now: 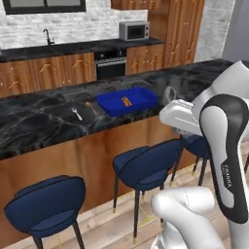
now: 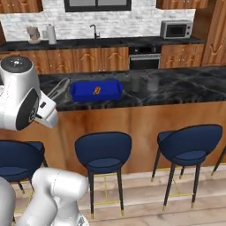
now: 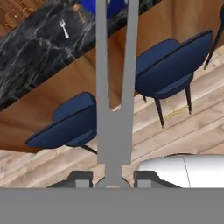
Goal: Take the tongs from the drawer on the left and place them on the dining counter next to the tray containing the hot dog.
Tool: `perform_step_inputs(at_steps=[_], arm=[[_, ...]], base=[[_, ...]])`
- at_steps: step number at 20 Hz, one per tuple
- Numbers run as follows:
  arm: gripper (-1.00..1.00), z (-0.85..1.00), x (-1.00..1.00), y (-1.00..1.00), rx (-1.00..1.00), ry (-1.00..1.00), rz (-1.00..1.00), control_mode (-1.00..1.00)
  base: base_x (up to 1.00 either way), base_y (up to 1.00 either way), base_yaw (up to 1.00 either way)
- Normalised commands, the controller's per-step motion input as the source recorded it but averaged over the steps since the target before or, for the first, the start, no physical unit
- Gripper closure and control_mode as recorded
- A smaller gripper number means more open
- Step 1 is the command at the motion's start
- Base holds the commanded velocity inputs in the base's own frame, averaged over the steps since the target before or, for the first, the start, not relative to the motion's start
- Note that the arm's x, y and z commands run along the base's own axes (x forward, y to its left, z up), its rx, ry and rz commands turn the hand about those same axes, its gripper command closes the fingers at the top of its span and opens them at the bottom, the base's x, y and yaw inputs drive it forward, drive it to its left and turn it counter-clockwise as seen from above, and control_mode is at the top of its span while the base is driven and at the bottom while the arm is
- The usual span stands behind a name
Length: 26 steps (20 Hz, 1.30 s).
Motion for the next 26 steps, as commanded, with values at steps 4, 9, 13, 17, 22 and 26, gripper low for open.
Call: perform_step_inputs(at_steps=[4,9,13,17,22,26], arm=[[1.00,0.00,0.00,0.00,0.00,0.00,0.00,1.00],[1.00,0.00,0.00,0.00,0.00,0.00,0.00,1.00],[1.00,0.00,0.00,0.00,0.00,0.00,0.00,1.00],[1.00,0.00,0.00,0.00,0.00,0.00,0.00,1.00],[1.00,0.00,0.14,0.54,-0.03,0.04,0.00,-1.00],[1.00,-0.11,0.29,0.96,-0.02,0.08,0.15,-1.00]], base=[[0.83,0.67,-0.18],[0.83,0.70,-0.18],[0.76,0.80,-0.17],[0.66,0.93,-0.17],[0.20,0.40,-0.04],[0.00,0.00,0.00]])
